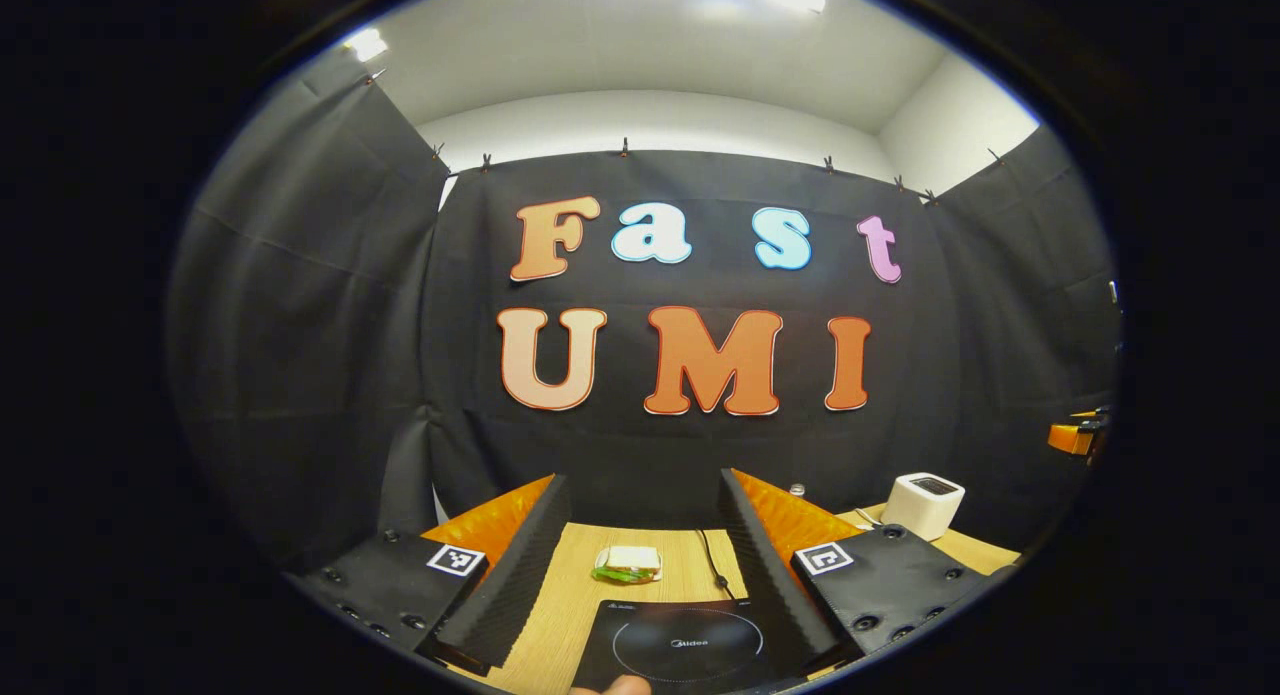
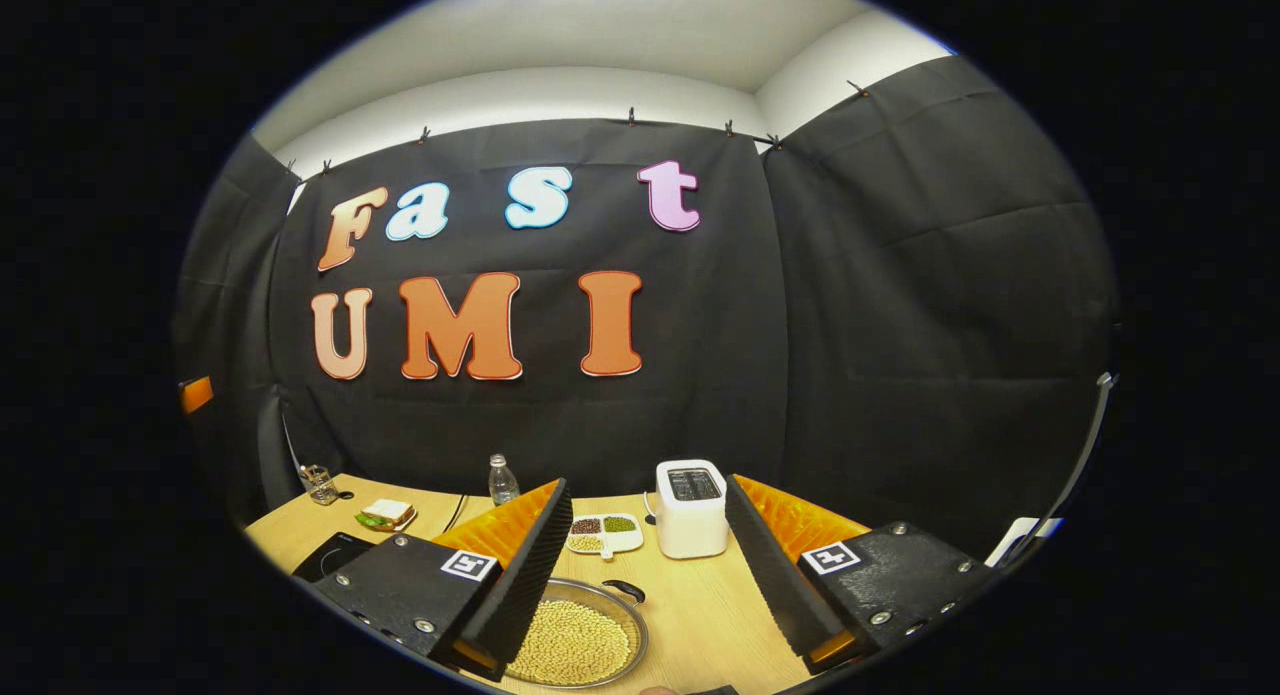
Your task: First push the handle of the pot to place it horizontally, then grasp the pot with both hands and set it on the induction cooktop.
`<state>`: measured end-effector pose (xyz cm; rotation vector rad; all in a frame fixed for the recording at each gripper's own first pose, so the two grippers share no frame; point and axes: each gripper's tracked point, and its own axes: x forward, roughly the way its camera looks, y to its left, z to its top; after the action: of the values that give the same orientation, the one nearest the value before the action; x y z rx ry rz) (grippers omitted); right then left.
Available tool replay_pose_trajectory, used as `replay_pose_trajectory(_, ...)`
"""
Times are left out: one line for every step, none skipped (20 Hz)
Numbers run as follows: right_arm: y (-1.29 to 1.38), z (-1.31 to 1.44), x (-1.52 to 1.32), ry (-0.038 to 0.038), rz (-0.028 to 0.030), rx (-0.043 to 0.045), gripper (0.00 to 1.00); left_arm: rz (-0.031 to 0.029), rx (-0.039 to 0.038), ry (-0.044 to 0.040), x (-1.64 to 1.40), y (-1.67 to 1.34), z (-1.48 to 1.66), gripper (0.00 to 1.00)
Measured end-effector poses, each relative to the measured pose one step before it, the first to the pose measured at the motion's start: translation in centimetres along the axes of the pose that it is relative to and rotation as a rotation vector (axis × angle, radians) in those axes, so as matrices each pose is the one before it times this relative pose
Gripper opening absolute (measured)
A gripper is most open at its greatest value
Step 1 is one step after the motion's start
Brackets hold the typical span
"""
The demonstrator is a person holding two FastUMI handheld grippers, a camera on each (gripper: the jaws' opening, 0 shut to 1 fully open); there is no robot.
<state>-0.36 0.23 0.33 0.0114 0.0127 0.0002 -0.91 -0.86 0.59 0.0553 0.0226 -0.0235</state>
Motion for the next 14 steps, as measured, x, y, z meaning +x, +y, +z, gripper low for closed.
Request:
replay_pose_trajectory(0.095,0.068,-0.113,-0.00076,0.00250,-0.00166,0.95,-0.00242,-0.00367,0.00143,-0.087,-0.062,-0.016,0.97)
replay_pose_trajectory(-0.019,0.048,-0.117,-0.00088,0.00223,-0.00035,0.95,0.00047,-0.00437,0.00091,-0.113,-0.002,0.010,0.97)
replay_pose_trajectory(0.077,0.084,-0.103,0.00019,0.00227,0.00037,0.95,0.00369,-0.00063,-0.00169,0.021,0.150,0.010,0.97)
replay_pose_trajectory(-0.001,-0.065,-0.001,0.00220,0.00036,0.00136,0.95,0.00179,0.00036,-0.00006,0.038,0.048,0.006,0.97)
replay_pose_trajectory(-0.059,-0.075,0.092,0.00301,-0.00203,0.00273,0.95,0.00015,-0.00160,0.00283,-0.035,0.005,-0.148,0.97)
replay_pose_trajectory(-0.112,-0.034,0.026,0.00386,-0.00259,0.00171,0.95,0.00005,-0.00380,0.00471,-0.058,-0.042,-0.177,0.97)
replay_pose_trajectory(-0.053,-0.090,0.096,0.00309,-0.00230,0.00032,0.95,0.00007,-0.00374,0.00561,0.014,0.101,-0.145,0.97)
replay_pose_trajectory(0.012,-0.200,0.028,0.00316,-0.00237,-0.00004,0.95,0.00069,-0.00397,0.00581,0.037,0.079,-0.175,0.97)
replay_pose_trajectory(0.007,-0.128,-0.033,0.00320,0.00018,-0.00080,0.95,-0.00133,-0.00478,0.00754,0.108,-0.040,-0.197,0.97)
replay_pose_trajectory(0.034,-0.083,0.036,0.00283,0.00254,-0.00055,0.95,-0.00202,-0.00455,0.00701,0.028,-0.048,-0.189,0.97)
replay_pose_trajectory(0.054,-0.042,0.027,0.00278,0.00142,-0.00032,0.95,-0.00213,-0.00209,0.00720,-0.038,-0.024,-0.214,0.97)
replay_pose_trajectory(0.004,-0.169,0.020,0.00448,0.00073,-0.00089,0.89,0.00046,0.00154,0.00375,-0.009,0.060,-0.111,0.97)
replay_pose_trajectory(0.055,-0.174,0.065,0.00405,0.00290,-0.00239,0.94,0.00173,0.00242,-0.00200,-0.028,0.030,0.125,0.98)
replay_pose_trajectory(0.127,-0.045,-0.058,0.00386,0.00337,-0.00414,0.93,0.00033,0.00114,-0.00376,0.027,-0.004,0.149,0.98)
